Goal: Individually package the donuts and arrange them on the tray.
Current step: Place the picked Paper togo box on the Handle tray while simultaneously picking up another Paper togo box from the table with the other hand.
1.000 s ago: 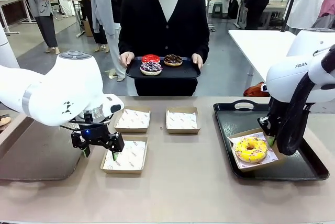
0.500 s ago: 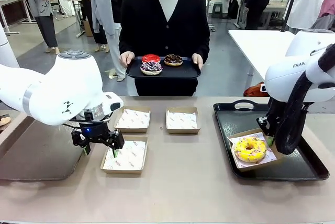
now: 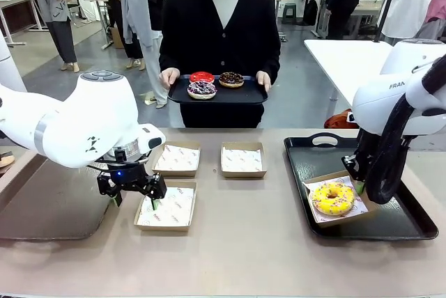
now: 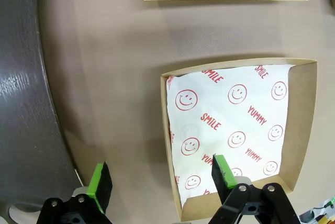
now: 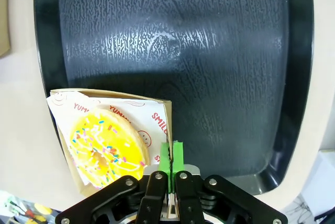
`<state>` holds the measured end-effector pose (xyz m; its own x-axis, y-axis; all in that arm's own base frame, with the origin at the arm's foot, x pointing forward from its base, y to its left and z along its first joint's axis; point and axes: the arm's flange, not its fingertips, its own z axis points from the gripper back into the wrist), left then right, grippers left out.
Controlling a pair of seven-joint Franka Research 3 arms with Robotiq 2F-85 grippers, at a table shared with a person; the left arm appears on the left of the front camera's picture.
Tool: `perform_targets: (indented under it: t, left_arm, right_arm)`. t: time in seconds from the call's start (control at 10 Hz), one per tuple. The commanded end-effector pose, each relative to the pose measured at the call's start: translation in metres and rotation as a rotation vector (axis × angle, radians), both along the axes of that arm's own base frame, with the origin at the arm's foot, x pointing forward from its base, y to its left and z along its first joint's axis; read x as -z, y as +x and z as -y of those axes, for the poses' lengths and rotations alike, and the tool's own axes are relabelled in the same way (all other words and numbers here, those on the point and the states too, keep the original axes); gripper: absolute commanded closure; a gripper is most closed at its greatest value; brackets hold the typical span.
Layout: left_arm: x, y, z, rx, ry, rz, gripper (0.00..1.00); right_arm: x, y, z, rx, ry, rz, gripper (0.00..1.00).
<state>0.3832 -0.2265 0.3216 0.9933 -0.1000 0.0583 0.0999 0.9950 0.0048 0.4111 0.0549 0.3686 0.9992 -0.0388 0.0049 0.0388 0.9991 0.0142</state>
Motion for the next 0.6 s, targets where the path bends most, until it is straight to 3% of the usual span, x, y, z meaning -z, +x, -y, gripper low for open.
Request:
perform_targets:
  t: [0.0,0.3,0.4,0.5]
  left_arm:
    - [0.0043,0.0049,0.0074,-0.020,0.023,0.032,0.00]
    - [0.0060,0.0070,0.0074,-0.030,0.017,0.030,0.00]
    - [0.0055,0.0074,0.0068,-0.029,-0.005,0.033,0.60]
    - [0.0046,0.0069,0.0065,-0.034,-0.011,0.032,0.60]
  right_arm:
    - [0.0018,0.0098,-0.0021,0.020,0.006,-0.016,0.99]
    - [0.0046,0.0106,-0.0036,0.014,0.002,-0.023,0.99]
    - [0.0043,0.0094,-0.0041,0.002,0.004,-0.027,0.43]
    - [0.0042,0.0085,-0.0042,-0.003,0.003,-0.027,0.39]
